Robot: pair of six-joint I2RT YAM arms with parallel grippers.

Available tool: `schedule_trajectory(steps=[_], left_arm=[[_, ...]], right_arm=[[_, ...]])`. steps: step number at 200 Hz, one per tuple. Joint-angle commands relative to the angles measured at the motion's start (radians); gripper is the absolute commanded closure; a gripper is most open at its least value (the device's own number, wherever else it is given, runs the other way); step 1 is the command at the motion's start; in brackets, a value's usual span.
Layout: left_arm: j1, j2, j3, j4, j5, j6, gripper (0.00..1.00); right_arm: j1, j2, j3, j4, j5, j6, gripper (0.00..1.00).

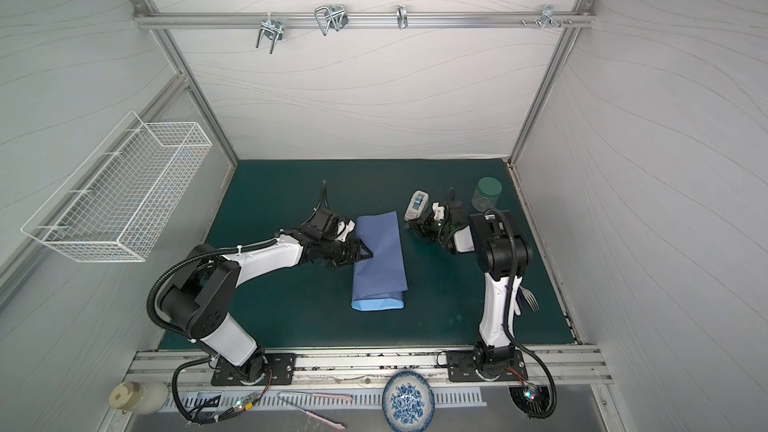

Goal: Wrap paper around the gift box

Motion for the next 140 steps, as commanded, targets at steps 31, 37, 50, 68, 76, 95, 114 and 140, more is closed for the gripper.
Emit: schedule_trajectory(steps=[31, 37, 50, 68, 76, 95, 114, 140], left_arm=[[0.0, 0.037, -0.038, -0.105, -0.096, 0.023, 0.33], [0.0, 0.037, -0.04, -0.103, -0.096, 0.023, 0.33], [0.001, 0.04, -0.039, -0.104, -0.093, 0.023, 0.33], [0.0, 0.04, -0.036, -0.102, -0.095, 0.024, 0.33], [0.0, 0.044, -0.036, -0.103, -0.095, 0.024, 0.33], [0.0, 0.047, -0.036, -0.103, -0.096, 0.026, 0.33], [0.0, 0.048, -0.031, -0.113, -0.101, 0.026, 0.33], [0.0, 0.042, -0.019, -0.133, -0.115, 0.03, 0.33]], right_arm=[[-0.013, 0.002, -0.03, -0.31, 0.084, -0.085, 1.0], [-0.014, 0.0, -0.03, -0.319, 0.088, -0.092, 1.0], [-0.018, -0.006, -0.031, -0.313, 0.078, -0.097, 1.0], [-0.021, -0.047, -0.034, -0.305, 0.062, -0.115, 1.0], [-0.024, -0.083, -0.034, -0.308, 0.053, -0.131, 1.0], [-0.037, -0.203, -0.043, -0.341, 0.04, -0.159, 1.0], [-0.042, -0.345, -0.058, -0.388, 0.044, -0.184, 1.0], [-0.033, -0.538, -0.109, -0.428, 0.08, -0.203, 1.0]])
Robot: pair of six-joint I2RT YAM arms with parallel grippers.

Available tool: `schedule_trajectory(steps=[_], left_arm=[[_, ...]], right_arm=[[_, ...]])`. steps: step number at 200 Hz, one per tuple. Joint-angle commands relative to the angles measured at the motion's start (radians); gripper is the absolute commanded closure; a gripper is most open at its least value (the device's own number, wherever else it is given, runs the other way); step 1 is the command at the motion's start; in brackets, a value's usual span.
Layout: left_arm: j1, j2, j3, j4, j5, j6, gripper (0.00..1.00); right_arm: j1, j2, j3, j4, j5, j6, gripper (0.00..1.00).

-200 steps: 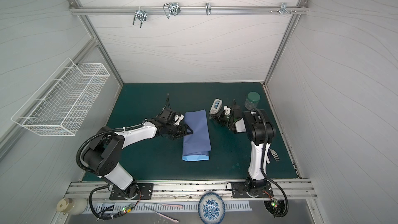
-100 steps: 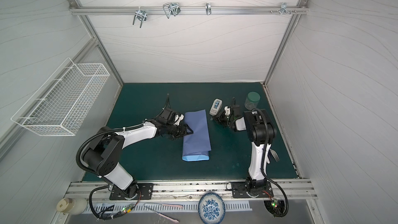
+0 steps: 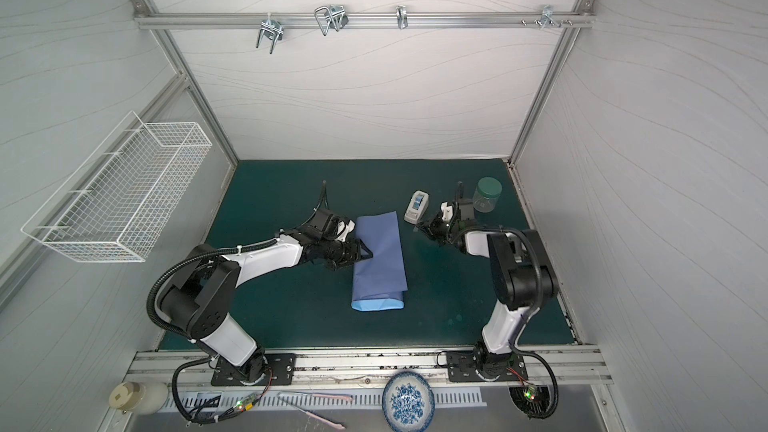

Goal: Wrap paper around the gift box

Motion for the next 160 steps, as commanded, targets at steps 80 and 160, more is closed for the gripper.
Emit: schedule_trajectory(steps=[80, 160], left_arm=[[0.0, 0.048, -0.014, -0.151, -0.118, 0.043, 0.33], [0.0, 0.062, -0.025, -0.134, -0.111, 0.041, 0.33]], right_arm=[[0.156, -0.562, -0.088, -0.216, 0.226, -0.117, 1.0], [0.317, -0.633, -0.108, -0.211, 0.368, -0.085, 1.0]])
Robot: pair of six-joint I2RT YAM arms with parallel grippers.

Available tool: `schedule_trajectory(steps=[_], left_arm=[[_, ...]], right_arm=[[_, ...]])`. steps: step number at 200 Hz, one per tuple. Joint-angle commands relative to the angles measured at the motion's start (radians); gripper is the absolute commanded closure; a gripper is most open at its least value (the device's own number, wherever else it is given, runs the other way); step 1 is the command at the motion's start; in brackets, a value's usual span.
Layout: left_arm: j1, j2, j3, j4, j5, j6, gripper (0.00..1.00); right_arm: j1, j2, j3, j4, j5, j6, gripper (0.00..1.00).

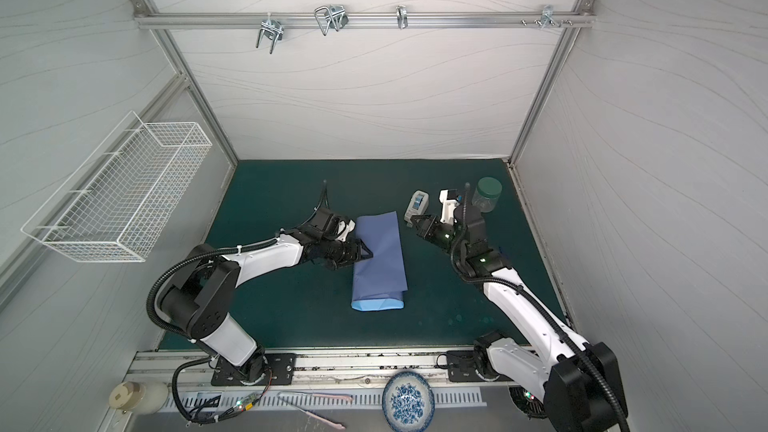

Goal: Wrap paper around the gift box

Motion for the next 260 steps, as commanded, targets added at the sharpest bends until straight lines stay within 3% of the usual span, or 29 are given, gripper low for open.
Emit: schedule_trajectory(steps=[1, 41, 130, 260], left_arm=[[0.0, 0.062, -0.033, -0.122, -0.102, 0.029, 0.33], [-0.001, 0.074, -0.029, -0.122, -0.091, 0.031, 0.33], [-0.001, 0.071, -0.023, -0.133, -0.093, 0.034, 0.34], [-0.001, 0.067, -0.03, -0.127, -0.093, 0.036, 0.33]], right_arm=[[0.049, -0.006, -0.015, 0.015, 0.071, 0.02, 1.0], [0.116, 0.031, -0.052, 0.088, 0.132, 0.067, 1.0], [0.19, 0.193, -0.128, 0.245, 0.15, 0.157, 1.0], [0.349, 0.245, -0.245, 0.453, 0.544, 0.257, 1.0]])
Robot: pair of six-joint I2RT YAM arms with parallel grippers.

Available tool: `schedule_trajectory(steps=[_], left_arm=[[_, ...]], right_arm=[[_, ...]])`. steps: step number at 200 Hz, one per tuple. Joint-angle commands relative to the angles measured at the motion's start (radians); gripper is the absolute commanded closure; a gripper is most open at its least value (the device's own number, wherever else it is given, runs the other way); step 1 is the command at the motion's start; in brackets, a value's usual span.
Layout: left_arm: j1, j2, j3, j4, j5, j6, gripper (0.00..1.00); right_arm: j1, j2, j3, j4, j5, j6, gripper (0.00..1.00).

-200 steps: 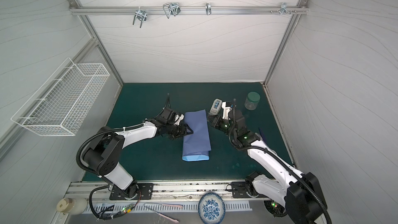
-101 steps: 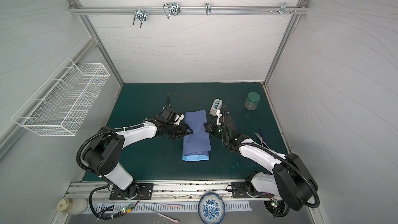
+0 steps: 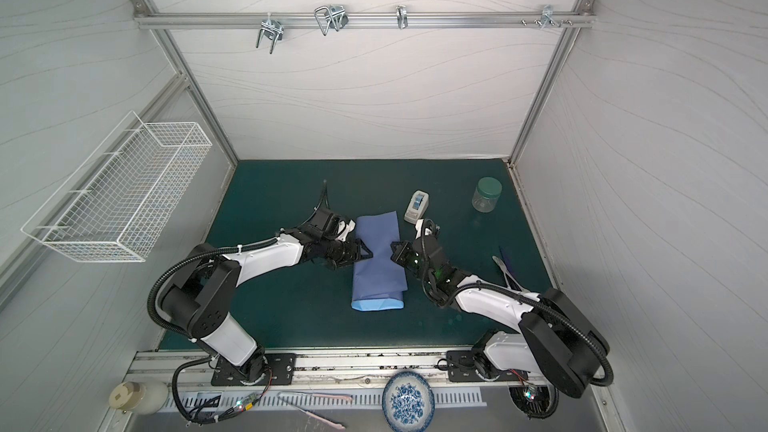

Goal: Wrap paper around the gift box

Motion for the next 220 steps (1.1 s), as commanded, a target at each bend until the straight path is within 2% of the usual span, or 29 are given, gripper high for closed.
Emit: schedule_trajectory(steps=[1, 49, 100, 220], left_arm=[[-0.002, 0.062, -0.033, -0.127, -0.103, 0.03, 0.34], [-0.001, 0.064, -0.034, -0.125, -0.1, 0.03, 0.34], [-0.002, 0.068, -0.034, -0.122, -0.097, 0.03, 0.34], [-0.001, 0.07, -0.034, -0.114, -0.09, 0.029, 0.34]], right_arm=[[0.022, 0.014, -0.019, 0.08, 0.119, 0.045, 1.0], [0.032, 0.04, -0.051, 0.135, 0.183, 0.103, 1.0], [0.035, 0.087, -0.05, 0.171, 0.196, 0.14, 1.0], [0.035, 0.125, -0.076, 0.195, 0.228, 0.145, 1.0]])
